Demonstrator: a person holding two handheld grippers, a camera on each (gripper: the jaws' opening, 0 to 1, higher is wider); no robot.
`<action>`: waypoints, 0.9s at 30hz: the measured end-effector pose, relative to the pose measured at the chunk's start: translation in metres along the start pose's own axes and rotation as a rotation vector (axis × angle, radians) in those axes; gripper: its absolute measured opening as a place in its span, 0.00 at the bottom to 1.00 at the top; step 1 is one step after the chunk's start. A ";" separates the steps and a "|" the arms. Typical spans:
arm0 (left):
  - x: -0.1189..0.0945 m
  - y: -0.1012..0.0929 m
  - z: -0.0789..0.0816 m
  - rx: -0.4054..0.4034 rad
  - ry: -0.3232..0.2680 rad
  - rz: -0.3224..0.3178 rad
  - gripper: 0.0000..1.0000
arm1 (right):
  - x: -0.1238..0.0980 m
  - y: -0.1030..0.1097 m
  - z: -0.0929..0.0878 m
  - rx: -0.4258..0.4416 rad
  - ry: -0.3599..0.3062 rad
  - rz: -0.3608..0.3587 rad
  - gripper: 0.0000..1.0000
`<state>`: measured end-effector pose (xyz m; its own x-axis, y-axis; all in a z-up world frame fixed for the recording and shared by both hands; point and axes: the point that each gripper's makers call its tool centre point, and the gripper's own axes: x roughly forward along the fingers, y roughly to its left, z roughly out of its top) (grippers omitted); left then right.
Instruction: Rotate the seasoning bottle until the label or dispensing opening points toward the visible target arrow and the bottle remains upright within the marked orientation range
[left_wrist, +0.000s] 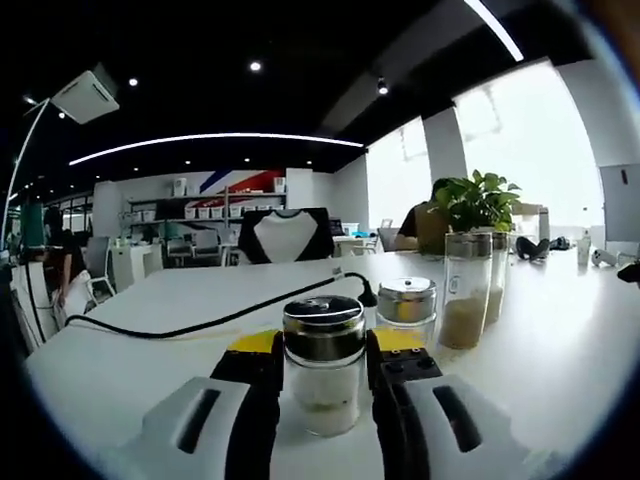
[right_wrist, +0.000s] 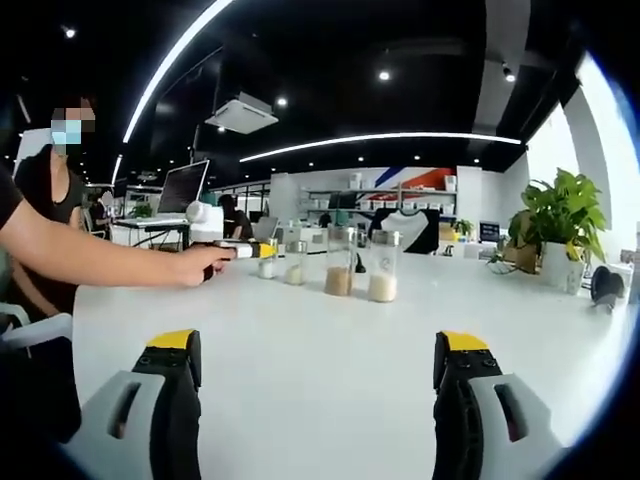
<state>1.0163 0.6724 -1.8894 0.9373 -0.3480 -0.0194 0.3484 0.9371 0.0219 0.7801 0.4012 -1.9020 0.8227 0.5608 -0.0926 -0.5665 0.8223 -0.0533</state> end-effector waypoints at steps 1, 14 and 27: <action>0.000 0.000 0.000 0.000 0.005 0.000 0.35 | 0.000 -0.001 -0.001 0.009 0.003 -0.003 0.99; -0.002 -0.004 0.001 0.024 0.017 -0.015 0.33 | 0.000 0.001 0.005 0.005 -0.002 0.001 0.98; -0.034 -0.030 0.030 -0.072 -0.009 -0.164 0.33 | 0.001 0.005 0.006 -0.011 0.008 0.002 0.98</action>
<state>0.9749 0.6554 -1.8592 0.8679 -0.4966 -0.0079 0.4956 0.8670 -0.0520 0.7782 0.4057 -1.8966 0.8211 0.5617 -0.1011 -0.5688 0.8199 -0.0645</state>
